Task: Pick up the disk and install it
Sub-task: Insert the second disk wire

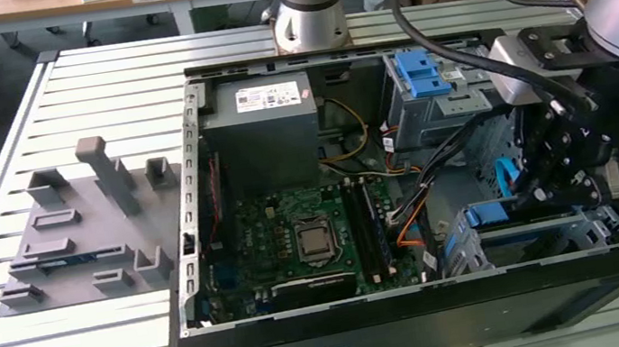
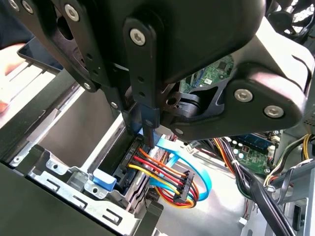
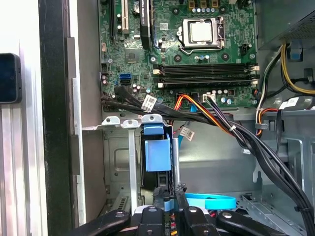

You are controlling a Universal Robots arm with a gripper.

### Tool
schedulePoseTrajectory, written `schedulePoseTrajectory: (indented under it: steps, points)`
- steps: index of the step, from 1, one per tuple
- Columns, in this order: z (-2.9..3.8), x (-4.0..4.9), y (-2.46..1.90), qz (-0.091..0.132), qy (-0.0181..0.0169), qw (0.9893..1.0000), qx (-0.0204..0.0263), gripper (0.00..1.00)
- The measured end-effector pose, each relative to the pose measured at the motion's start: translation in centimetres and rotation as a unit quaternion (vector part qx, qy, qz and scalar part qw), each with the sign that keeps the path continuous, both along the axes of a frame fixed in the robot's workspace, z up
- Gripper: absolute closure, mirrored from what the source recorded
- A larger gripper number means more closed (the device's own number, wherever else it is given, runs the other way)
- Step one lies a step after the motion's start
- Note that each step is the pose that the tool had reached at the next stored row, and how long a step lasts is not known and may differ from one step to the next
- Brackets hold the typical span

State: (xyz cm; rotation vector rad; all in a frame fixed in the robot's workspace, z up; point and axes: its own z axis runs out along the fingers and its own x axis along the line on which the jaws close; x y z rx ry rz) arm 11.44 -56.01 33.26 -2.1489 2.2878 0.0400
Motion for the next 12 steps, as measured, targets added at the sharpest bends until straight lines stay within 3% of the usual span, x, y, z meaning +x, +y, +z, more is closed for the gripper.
schedulePoseTrajectory:
  steps: [12]
  points:
    - [1.32,0.00,0.00,0.000,0.0002,1.0000,0.0001,0.77]
